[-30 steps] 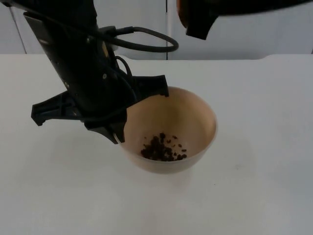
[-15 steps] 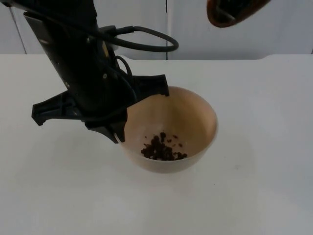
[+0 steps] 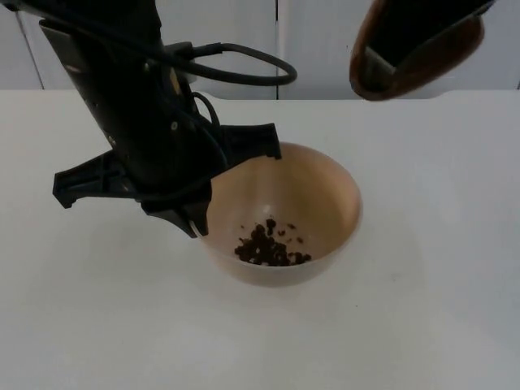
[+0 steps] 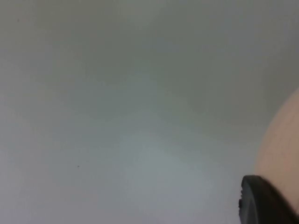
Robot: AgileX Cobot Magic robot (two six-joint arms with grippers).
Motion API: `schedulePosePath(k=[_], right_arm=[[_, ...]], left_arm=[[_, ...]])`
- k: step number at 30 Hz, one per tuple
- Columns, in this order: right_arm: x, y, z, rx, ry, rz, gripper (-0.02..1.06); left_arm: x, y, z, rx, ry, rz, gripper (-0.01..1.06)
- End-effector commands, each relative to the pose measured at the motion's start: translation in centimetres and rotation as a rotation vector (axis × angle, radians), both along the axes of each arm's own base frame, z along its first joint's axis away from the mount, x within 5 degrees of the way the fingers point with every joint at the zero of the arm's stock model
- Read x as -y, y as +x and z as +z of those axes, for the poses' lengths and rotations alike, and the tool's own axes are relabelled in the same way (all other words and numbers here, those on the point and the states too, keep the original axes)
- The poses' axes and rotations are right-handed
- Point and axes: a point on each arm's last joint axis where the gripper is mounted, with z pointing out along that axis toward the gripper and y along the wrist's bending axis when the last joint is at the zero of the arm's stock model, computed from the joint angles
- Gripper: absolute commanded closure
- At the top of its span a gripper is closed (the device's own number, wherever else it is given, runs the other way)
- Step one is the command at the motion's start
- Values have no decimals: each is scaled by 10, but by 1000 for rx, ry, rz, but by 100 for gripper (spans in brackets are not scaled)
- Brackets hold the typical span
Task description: Pick up the bowl with the left hand and pour the coffee beans from the cup into the bowl with the right hand.
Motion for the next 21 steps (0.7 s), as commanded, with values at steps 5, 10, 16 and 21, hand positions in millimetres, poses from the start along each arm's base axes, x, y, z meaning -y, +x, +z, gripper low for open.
schedulePosePath(k=[5, 10, 16, 21], right_arm=[[22, 17, -10, -196, 77, -39, 104], [41, 33, -17, -319, 172, -61, 104], [64, 50, -22, -426, 285, -80, 104], [86, 64, -23, -430, 322, -145, 104]], left_arm=[[1, 0, 6, 24, 1, -8, 105], [-5, 4, 7, 79, 82, -71, 105], [-9, 7, 8, 122, 139, -118, 105], [-9, 7, 7, 115, 141, -116, 105]])
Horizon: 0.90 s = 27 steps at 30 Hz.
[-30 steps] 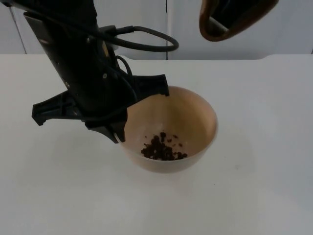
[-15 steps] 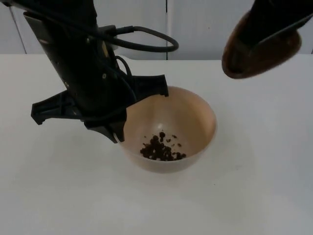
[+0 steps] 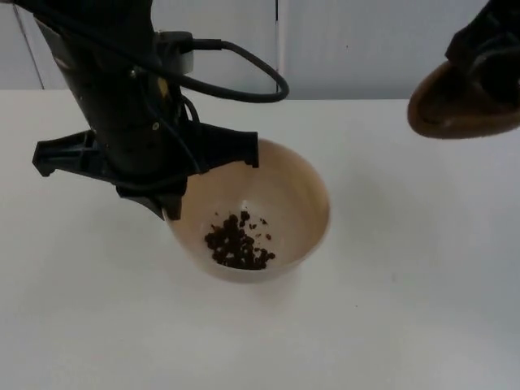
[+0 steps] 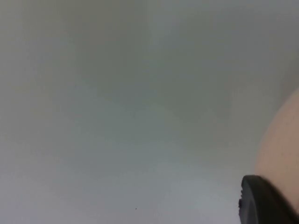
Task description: Pick up the bowl with the left hand and pour the coffee beans from the cup into the bowl with the right hand.
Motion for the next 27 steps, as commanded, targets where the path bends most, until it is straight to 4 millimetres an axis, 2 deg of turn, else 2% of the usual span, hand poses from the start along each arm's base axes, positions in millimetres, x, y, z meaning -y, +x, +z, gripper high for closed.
schedulePosePath(k=[1, 5, 11, 17, 19, 21, 22, 27], right_arm=[[7, 4, 4, 16, 16, -12, 104], [27, 14, 4, 16, 26, -72, 104], [44, 22, 3, 21, 37, -128, 104], [42, 28, -9, -9, 14, -127, 104], [40, 32, -17, -16, 21, -141, 104], [40, 34, -30, -17, 28, -155, 104], [40, 34, -30, -17, 28, -155, 104], [39, 32, -49, -3, 63, -179, 104]], left_arm=[[1, -1, 6, 15, -7, 1, 105], [-1, 0, 6, 14, -9, 9, 105], [-12, 6, 6, -18, -49, 53, 105], [-23, 12, 4, -58, -98, 60, 105], [-31, 16, 4, -64, -110, 67, 105], [-32, 16, 4, -64, -107, 62, 105], [-32, 16, 4, -64, -107, 62, 105], [-32, 16, -11, -93, -95, 50, 105]])
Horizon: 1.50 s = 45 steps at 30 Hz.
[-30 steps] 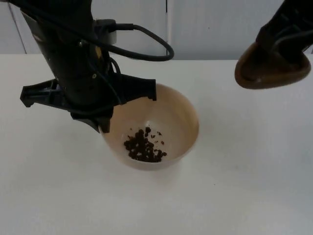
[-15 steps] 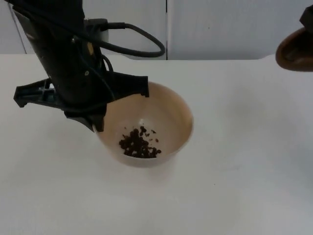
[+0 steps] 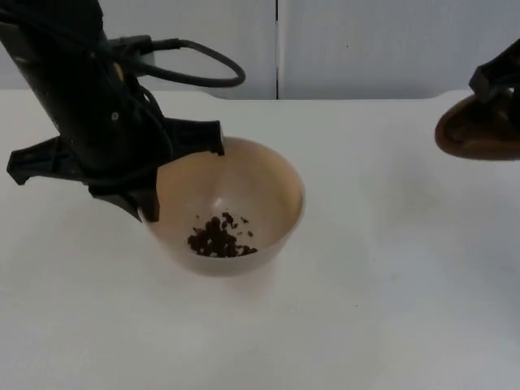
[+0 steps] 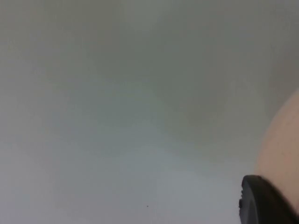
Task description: Pick up the bowl with the left hand and pour the coffee beans from the cup into the bowl with the right hand.
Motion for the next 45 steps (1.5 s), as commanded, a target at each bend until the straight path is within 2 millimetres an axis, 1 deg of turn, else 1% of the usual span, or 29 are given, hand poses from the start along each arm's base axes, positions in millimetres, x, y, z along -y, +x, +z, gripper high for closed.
schedulePosePath(k=[1, 2, 3, 4, 7, 10, 11, 13, 15, 16, 21, 22, 25, 27, 31, 32, 35, 38, 43, 45], right_arm=[[2, 0, -6, 22, 16, -15, 104], [3, -3, -15, 15, 19, -23, 104], [3, -4, -18, 14, 19, -22, 104], [4, -7, -25, 15, 23, -23, 104], [5, -9, -31, 15, 30, -36, 104], [5, -11, -43, -17, 21, -43, 104], [5, -11, -43, -17, 21, -43, 104], [5, -9, -59, -59, -6, -50, 104], [5, -7, -69, -86, -17, -59, 104], [5, -7, -69, -86, -17, -59, 104], [2, -3, -93, -128, -28, -62, 104], [2, -3, -93, -128, -28, -62, 104], [1, 0, -105, -144, -35, -56, 104], [0, 1, -109, -147, -36, -53, 104], [-1, 3, -123, -162, -40, -47, 104], [-1, 3, -123, -162, -40, -47, 104], [1, 6, -135, -160, -72, -67, 104], [2, 7, -143, -168, -89, -74, 104], [2, 8, -152, -176, -95, -72, 104], [2, 8, -153, -176, -98, -71, 104]], left_arm=[[1, -2, -8, -18, -13, 7, 105], [-2, -4, -17, -23, -20, 23, 105], [-3, -5, -19, -23, -20, 23, 105], [-4, -7, -25, -21, -17, 21, 105], [-5, -9, -31, -19, -17, 20, 105], [-7, -13, -39, -29, -14, 23, 105], [-7, -13, -39, -29, -14, 23, 105], [-7, -13, -41, -35, -10, 19, 105], [-7, -13, -44, -43, -6, 15, 105], [-7, -13, -44, -43, -6, 15, 105], [-7, -13, -55, -74, 12, 10, 105], [-7, -13, -55, -74, 12, 10, 105], [-7, -13, -60, -86, 19, 9, 105], [-7, -12, -60, -85, 19, 9, 105], [-7, -13, -60, -89, 26, 4, 105], [-7, -13, -60, -89, 26, 4, 105], [-7, -13, -60, -87, 26, 2, 105], [-8, -12, -60, -79, 43, -16, 105], [-9, -12, -60, -76, 49, -23, 105], [-9, -12, -60, -76, 49, -23, 105]])
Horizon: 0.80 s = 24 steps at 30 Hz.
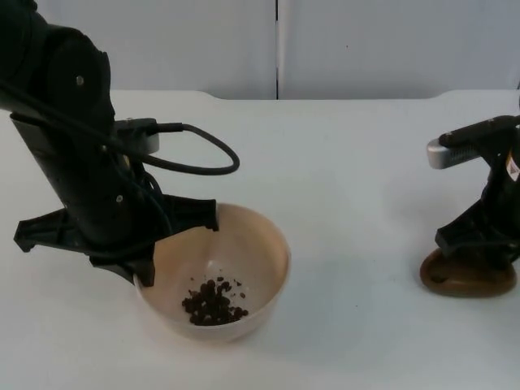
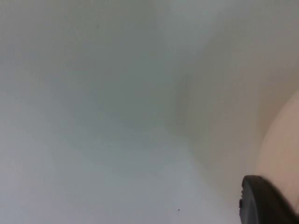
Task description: Pick up the bowl with the left hand and pour the coffee beans from the cup into the bowl with the right hand.
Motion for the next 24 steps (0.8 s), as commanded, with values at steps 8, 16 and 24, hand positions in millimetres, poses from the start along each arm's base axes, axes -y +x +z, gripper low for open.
schedulePosePath(k=[8, 16, 24], right_arm=[[1, 2, -4, 6, -3, 8, 104], [1, 2, -4, 7, 0, -2, 104], [1, 2, -4, 7, 0, -2, 76]], left_arm=[[-3, 0, -2, 8, 33, -68, 105], [-3, 1, -2, 11, 32, -69, 105], [-3, 1, -2, 13, 31, -69, 69]])
